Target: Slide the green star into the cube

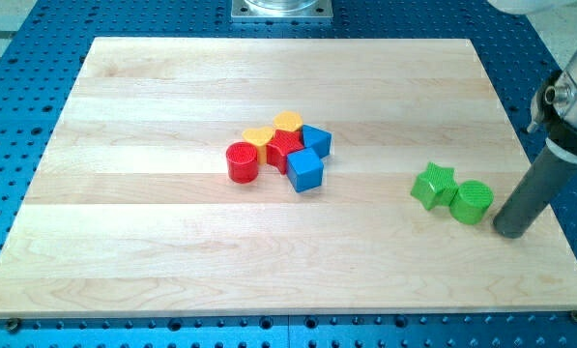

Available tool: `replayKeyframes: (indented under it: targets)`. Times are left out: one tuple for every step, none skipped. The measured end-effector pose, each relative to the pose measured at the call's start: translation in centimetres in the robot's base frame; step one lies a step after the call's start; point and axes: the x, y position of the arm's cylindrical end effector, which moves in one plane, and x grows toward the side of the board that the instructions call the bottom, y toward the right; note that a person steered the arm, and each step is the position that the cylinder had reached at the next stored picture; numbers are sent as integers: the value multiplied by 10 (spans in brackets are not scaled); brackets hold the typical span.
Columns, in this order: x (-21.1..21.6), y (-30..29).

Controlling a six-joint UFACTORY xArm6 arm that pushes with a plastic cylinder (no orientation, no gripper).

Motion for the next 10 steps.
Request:
replayKeyframes:
  targets:
    - [-9,-7]
    - [-27,-28]
    - [-29,-53]
    - [-29,-80]
    - [-29,-106]
    - [-30,-73]
    - [-41,-48]
    - [-54,-62]
    - [-61,-85]
    - [-70,-103]
